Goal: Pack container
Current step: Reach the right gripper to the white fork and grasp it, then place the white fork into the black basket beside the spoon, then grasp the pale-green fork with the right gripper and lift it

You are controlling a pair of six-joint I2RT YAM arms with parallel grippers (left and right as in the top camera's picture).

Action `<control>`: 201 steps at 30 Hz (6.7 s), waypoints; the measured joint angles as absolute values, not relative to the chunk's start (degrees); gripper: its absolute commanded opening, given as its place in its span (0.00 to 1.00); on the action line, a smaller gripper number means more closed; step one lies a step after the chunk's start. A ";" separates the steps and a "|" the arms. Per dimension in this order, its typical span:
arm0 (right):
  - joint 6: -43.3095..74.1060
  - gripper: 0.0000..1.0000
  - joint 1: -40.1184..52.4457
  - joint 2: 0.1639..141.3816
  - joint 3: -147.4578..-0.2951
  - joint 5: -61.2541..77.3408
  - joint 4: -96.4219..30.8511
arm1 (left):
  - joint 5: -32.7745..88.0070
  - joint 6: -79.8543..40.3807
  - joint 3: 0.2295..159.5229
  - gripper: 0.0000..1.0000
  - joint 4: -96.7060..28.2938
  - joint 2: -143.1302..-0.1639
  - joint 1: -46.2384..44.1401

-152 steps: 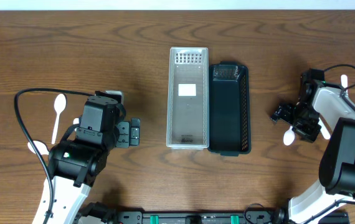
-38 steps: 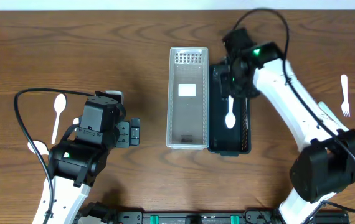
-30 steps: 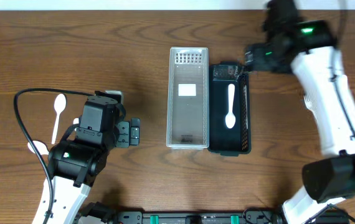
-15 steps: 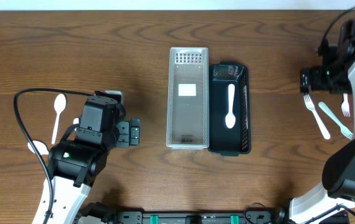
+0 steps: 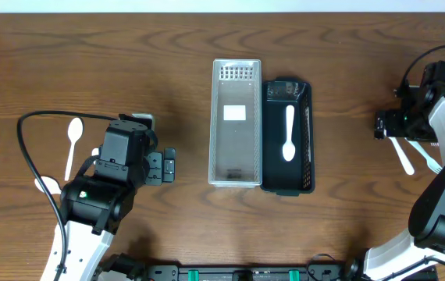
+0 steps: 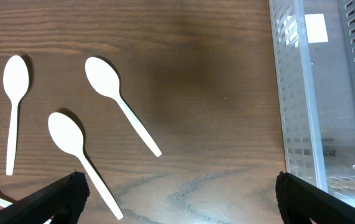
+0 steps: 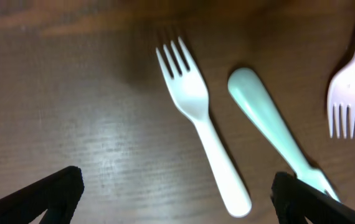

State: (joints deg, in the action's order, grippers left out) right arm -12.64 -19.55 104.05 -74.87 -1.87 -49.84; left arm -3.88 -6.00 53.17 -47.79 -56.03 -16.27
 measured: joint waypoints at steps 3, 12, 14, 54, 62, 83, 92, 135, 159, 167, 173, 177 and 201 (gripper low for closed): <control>-13.10 0.98 -19.55 104.62 -74.87 -1.69 -48.23 | -3.88 -6.00 53.17 0.98 -47.79 -56.03 -16.27; -14.17 0.98 -19.55 109.49 -74.87 -1.48 -46.63 | -3.88 -6.00 53.17 0.98 -47.79 -56.03 -16.27; -14.17 0.97 -19.55 111.28 -74.87 -1.45 -46.52 | -3.88 -6.00 53.17 0.98 -47.79 -56.03 -16.27; -13.67 0.18 -19.62 115.24 -75.07 -0.05 -47.29 | -3.88 -6.00 53.17 0.98 -47.79 -56.03 -16.27; -11.94 0.01 -19.70 115.24 -75.24 0.19 -47.27 | -3.88 -6.00 53.17 0.98 -47.79 -56.03 -16.27; -0.40 0.01 0.80 100.49 -95.13 1.52 -60.99 | -3.88 -6.02 53.17 0.98 -47.79 -56.03 -16.27; 11.25 0.01 15.51 100.71 -92.66 1.87 -56.97 | -3.88 -6.00 53.17 0.98 -47.79 -56.03 -16.27; 55.66 0.99 -21.71 99.50 -97.03 -7.57 -67.88 | -3.88 -6.00 53.17 0.98 -47.79 -56.03 -16.27; 68.93 0.99 -31.92 102.83 -70.48 -5.13 -44.05 | -3.88 -6.02 53.17 0.98 -47.79 -56.03 -16.27; 68.86 0.99 -31.94 107.13 -70.00 -4.27 -43.59 | -3.88 -6.02 53.19 0.98 -47.79 -56.03 -16.27; 68.88 0.99 -32.99 107.37 -70.00 -3.88 -42.57 | -3.88 -6.02 53.17 0.98 -47.79 -56.03 -16.27; 68.90 0.99 -33.71 109.14 -70.00 -3.55 -42.57 | -3.88 -6.02 53.17 0.98 -47.79 -56.03 -16.27; 68.77 0.82 -35.24 112.25 -70.74 -2.35 -45.67 | -3.88 -6.02 53.17 0.98 -47.79 -56.03 -16.27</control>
